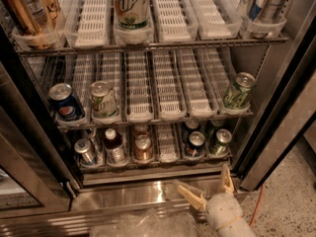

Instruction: Pick pepsi can from bottom shelf of fridge

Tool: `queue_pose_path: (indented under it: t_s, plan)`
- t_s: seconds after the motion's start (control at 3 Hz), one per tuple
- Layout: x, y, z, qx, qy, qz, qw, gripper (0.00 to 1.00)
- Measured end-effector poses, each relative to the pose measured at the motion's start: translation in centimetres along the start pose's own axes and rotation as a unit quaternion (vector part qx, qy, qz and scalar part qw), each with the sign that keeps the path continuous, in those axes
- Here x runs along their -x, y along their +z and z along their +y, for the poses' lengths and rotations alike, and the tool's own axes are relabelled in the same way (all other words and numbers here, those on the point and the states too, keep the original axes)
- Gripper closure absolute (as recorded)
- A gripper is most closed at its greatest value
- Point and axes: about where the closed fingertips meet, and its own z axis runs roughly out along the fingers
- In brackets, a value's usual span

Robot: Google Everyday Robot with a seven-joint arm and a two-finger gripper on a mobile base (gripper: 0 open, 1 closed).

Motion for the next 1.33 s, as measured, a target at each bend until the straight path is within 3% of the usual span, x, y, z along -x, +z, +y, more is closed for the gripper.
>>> queue_pose_path:
  t_s: [0.33, 0.67, 1.0, 1.33]
  plan:
    - [-2.1, 1.8, 0.1, -0.026, 0.014, 0.011, 0.9995, 0.0]
    - [-3.5, 2.0, -0.6, -0.049, 0.007, 0.012, 0.9987, 0.0]
    - [-3.4, 2.0, -0.6, -0.049, 0.007, 0.011, 0.9987, 0.0]
    - [-5.0, 4.6, -0.6, -0.074, 0.006, 0.01, 0.9972, 0.0]
